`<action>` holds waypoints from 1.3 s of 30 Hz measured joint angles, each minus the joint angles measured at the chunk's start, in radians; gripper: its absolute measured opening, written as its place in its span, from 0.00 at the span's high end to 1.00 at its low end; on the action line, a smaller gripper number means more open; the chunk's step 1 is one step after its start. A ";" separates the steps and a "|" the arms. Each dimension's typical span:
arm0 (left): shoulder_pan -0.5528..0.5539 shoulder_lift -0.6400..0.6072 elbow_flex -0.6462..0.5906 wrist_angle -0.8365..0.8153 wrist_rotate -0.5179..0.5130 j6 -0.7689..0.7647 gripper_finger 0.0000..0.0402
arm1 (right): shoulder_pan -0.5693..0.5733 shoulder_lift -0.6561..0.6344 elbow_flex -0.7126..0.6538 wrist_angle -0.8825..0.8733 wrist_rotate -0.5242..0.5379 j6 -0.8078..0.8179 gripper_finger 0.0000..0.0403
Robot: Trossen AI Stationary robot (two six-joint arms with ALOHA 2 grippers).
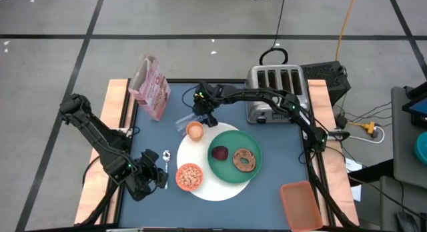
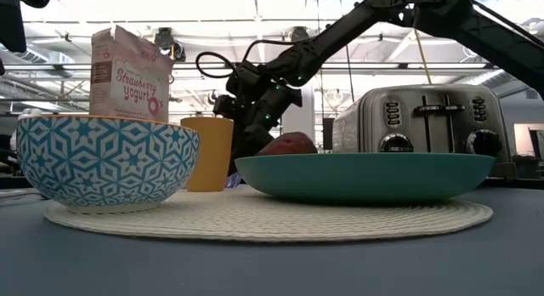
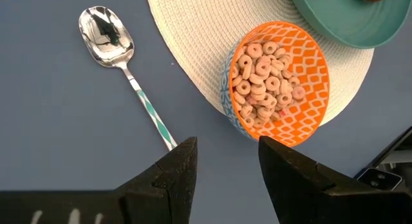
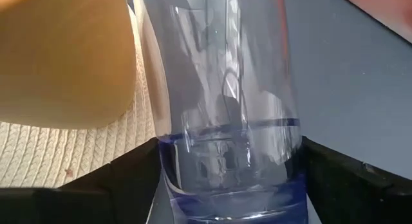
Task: Arrange a breakfast setting
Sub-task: Put the cup on the top of the white table mat
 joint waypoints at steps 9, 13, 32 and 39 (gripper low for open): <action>0.026 0.000 0.000 0.033 -0.023 0.031 0.58 | 0.000 0.000 0.000 -0.002 0.001 0.000 0.20; 0.030 0.000 0.000 0.035 -0.050 0.033 0.58 | 0.000 -0.001 0.000 -0.004 0.002 0.001 0.21; 0.036 -0.055 0.000 0.031 -0.161 -0.005 0.58 | -0.019 -0.056 -0.001 -0.010 0.006 0.073 0.21; 0.062 -0.114 0.000 0.030 -0.247 0.061 0.58 | -0.049 -0.089 -0.001 0.002 0.001 0.106 0.21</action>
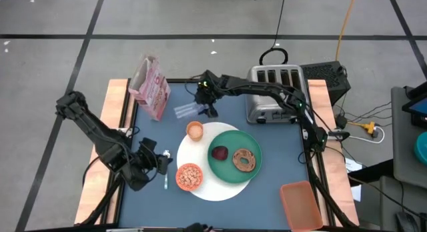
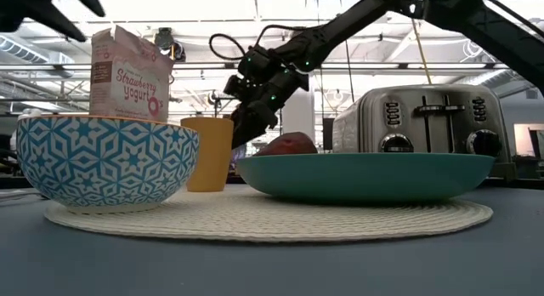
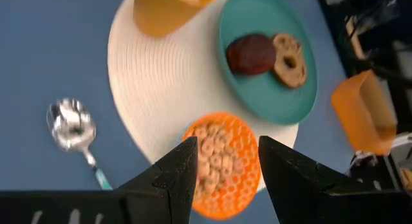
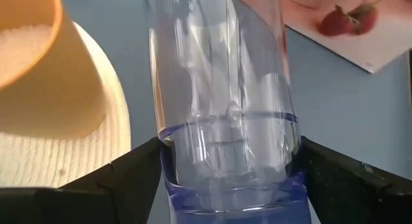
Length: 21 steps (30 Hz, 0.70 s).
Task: Arrange a breakfast setting
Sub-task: Put the cup on the top of the white table mat
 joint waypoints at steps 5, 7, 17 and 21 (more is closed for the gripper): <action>0.063 -0.022 0.000 -0.003 -0.049 0.098 0.58 | -0.013 -0.019 0.001 0.006 -0.002 0.020 0.21; 0.096 -0.034 0.000 -0.005 -0.050 0.143 0.58 | -0.017 -0.021 0.000 0.025 -0.001 0.034 0.21; 0.240 -0.162 0.000 -0.111 -0.042 0.230 0.58 | -0.024 -0.033 0.000 0.020 -0.005 0.045 0.21; 0.295 -0.202 0.000 -0.173 -0.041 0.242 0.58 | -0.024 -0.033 0.000 0.022 -0.005 0.045 0.21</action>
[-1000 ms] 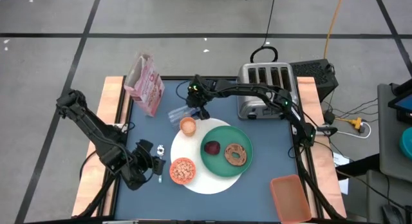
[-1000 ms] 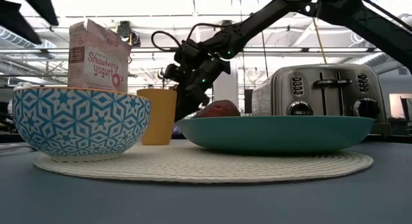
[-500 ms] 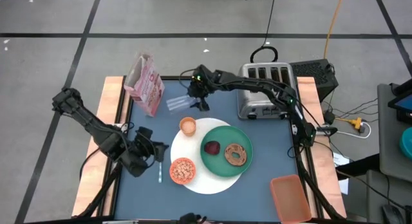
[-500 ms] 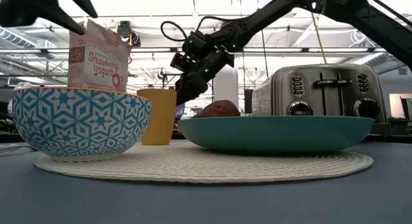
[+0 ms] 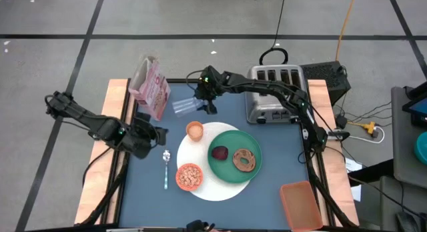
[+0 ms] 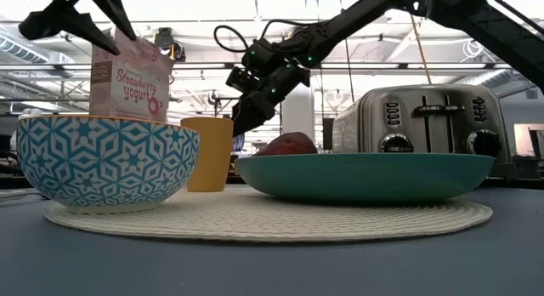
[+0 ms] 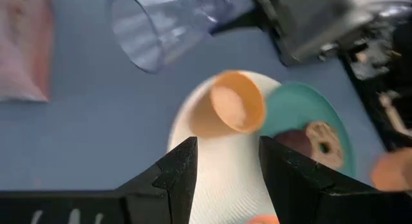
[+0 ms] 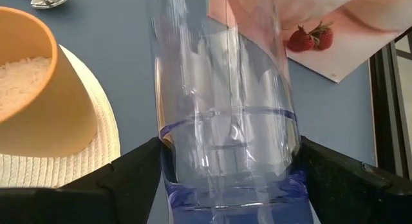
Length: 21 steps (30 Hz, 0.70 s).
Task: Arrange a breakfast setting
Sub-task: Put the cup on the top of the white table mat
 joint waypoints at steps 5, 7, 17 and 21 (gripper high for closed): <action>0.062 -0.004 0.000 -0.031 0.003 0.035 0.58 | 0.000 0.000 0.000 0.019 0.000 0.000 0.21; 0.081 0.001 0.000 -0.025 0.003 0.056 0.58 | 0.000 0.000 0.000 0.023 0.000 0.000 0.21; 0.137 0.072 0.000 -0.027 0.034 0.121 0.58 | 0.001 0.001 0.000 0.023 0.000 0.000 0.21; 0.156 0.103 -0.010 -0.017 0.057 0.151 0.58 | 0.001 0.001 0.000 0.023 0.000 0.000 0.21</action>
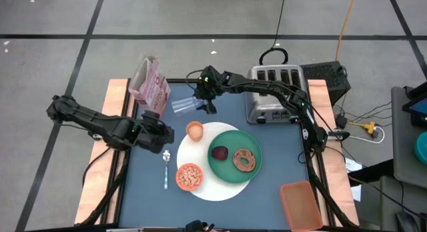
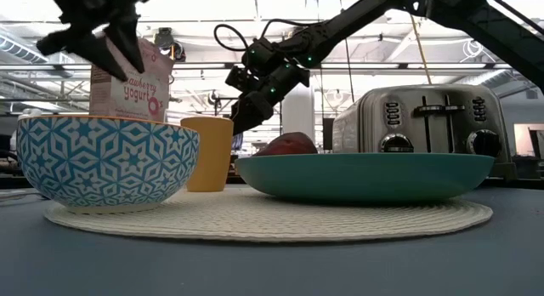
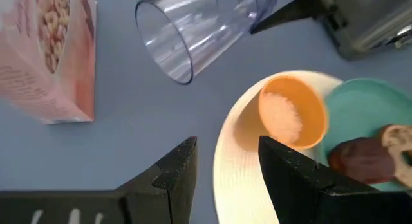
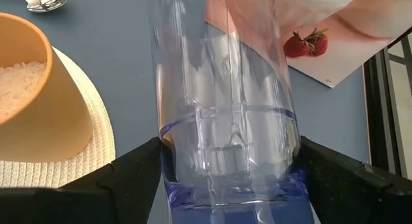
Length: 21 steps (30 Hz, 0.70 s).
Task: Arrange a breakfast setting
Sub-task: Put the cup on the top of the white table mat
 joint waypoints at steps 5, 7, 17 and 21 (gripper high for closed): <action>0.005 -0.004 -0.105 0.100 0.027 0.002 0.58 | 0.000 0.000 0.000 0.000 0.000 0.000 0.21; 0.005 -0.015 -0.165 0.168 0.031 0.004 0.58 | 0.000 0.000 0.000 -0.001 0.000 0.000 0.21; 0.077 -0.022 -0.370 0.531 0.004 0.137 0.58 | 0.000 0.000 0.000 -0.001 0.000 0.000 0.21; 0.133 -0.022 -0.377 0.549 -0.001 0.211 0.58 | 0.000 0.000 0.000 -0.001 0.000 0.000 0.21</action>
